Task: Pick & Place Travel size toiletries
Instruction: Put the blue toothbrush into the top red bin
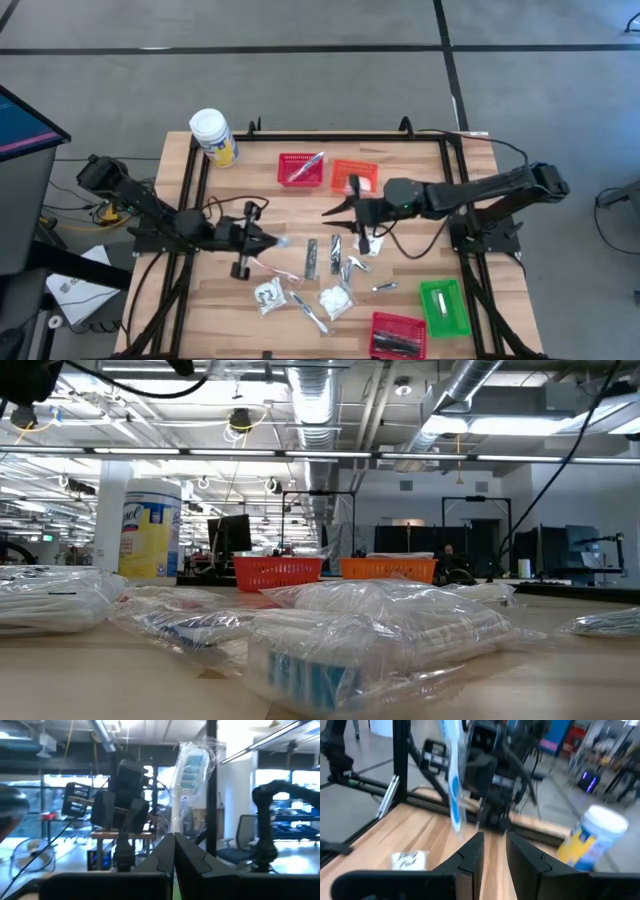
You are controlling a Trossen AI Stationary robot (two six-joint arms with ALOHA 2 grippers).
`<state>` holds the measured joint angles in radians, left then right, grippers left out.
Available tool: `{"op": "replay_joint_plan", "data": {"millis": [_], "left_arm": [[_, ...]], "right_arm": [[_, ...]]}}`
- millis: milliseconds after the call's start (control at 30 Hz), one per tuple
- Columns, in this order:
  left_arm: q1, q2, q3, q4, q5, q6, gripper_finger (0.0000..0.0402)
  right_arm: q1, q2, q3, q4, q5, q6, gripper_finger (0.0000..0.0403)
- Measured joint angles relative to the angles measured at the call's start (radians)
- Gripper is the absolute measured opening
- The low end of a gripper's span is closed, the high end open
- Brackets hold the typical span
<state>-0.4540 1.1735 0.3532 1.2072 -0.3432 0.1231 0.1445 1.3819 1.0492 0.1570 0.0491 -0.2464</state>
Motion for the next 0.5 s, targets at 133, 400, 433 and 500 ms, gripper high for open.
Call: {"op": "replay_joint_plan", "data": {"millis": [133, 400, 433, 500], "left_arm": [[0.0, -0.004, -0.009, 0.029, 0.05, 0.004, 0.0], [0.001, -0.002, -0.009, 0.03, 0.062, 0.007, 0.0], [0.001, -0.002, -0.009, 0.031, 0.062, 0.007, 0.0], [0.001, -0.002, -0.009, 0.031, 0.062, 0.008, 0.0]], "right_arm": [[0.017, 0.035, 0.0, 0.114, 0.002, -0.034, 0.0075], [0.057, 0.114, 0.001, 0.242, -0.001, -0.092, 0.0077], [0.06, 0.125, 0.001, 0.244, -0.001, -0.099, 0.0079], [0.065, 0.159, 0.028, 0.242, 0.001, -0.101, 0.009]]}}
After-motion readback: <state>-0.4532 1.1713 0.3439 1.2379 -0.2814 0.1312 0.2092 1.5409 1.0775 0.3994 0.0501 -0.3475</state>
